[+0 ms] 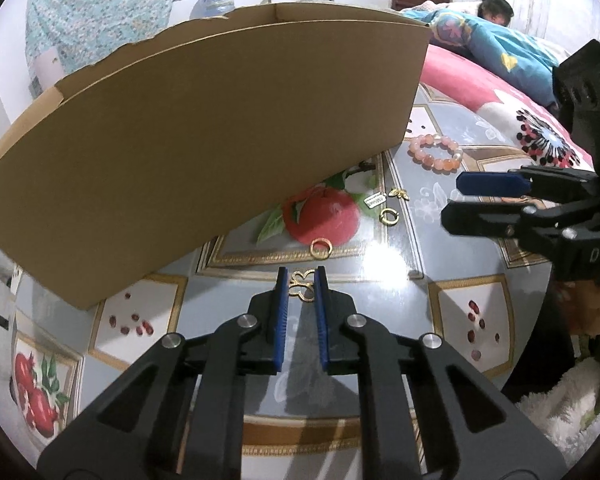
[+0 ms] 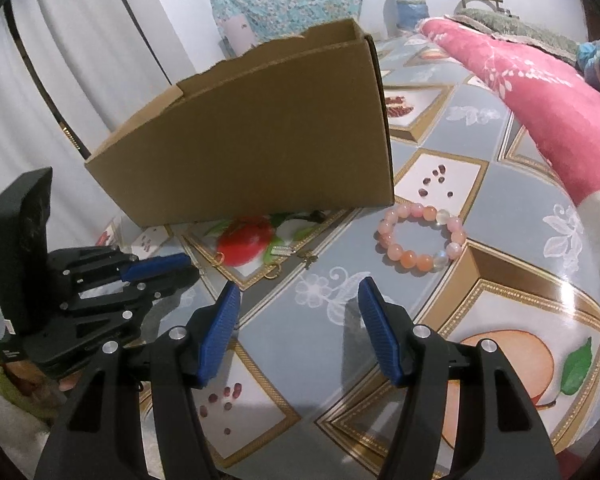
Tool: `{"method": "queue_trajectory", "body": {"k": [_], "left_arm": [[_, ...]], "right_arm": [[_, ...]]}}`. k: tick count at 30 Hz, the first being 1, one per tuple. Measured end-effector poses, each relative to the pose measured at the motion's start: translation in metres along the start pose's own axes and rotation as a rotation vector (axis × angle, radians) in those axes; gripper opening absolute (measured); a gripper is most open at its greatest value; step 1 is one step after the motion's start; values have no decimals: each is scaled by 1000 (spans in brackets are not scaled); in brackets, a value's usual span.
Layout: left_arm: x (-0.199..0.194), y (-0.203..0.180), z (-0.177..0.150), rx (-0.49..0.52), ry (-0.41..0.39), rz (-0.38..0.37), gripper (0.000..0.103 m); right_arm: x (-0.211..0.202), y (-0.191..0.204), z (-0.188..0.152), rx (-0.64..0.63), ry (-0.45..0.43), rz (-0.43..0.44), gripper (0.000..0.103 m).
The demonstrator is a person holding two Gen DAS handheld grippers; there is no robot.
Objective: Organize jewelry
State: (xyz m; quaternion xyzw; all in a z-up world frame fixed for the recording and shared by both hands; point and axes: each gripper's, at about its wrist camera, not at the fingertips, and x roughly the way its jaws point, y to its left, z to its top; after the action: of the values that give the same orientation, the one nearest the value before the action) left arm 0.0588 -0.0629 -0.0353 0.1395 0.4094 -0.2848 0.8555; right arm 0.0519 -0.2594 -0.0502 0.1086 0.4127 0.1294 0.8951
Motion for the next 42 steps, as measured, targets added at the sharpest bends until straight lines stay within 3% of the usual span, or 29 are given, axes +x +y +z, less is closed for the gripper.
{"method": "queue_trajectory", "body": {"k": [5, 16, 22, 27, 28, 34, 42], "left_arm": [[-6, 4, -8, -27, -3, 22, 12], [-11, 12, -17, -70, -30, 35, 12], [-12, 16, -20, -84, -39, 23, 12], [-15, 18, -22, -88, -48, 21, 12], [-14, 18, -22, -88, -49, 20, 12], [-16, 21, -23, -97, -57, 16, 12], [-17, 25, -25, -110, -61, 15, 12]], "right_arm": [[-1, 11, 4, -54, -13, 9, 60], [34, 32, 15, -160, 72, -37, 30], [40, 38, 15, -191, 78, -83, 26], [42, 49, 12, -256, 79, -128, 16], [43, 50, 12, -255, 83, -117, 10], [43, 49, 13, -222, 81, -104, 3], [40, 54, 13, -218, 72, -96, 3]]}}
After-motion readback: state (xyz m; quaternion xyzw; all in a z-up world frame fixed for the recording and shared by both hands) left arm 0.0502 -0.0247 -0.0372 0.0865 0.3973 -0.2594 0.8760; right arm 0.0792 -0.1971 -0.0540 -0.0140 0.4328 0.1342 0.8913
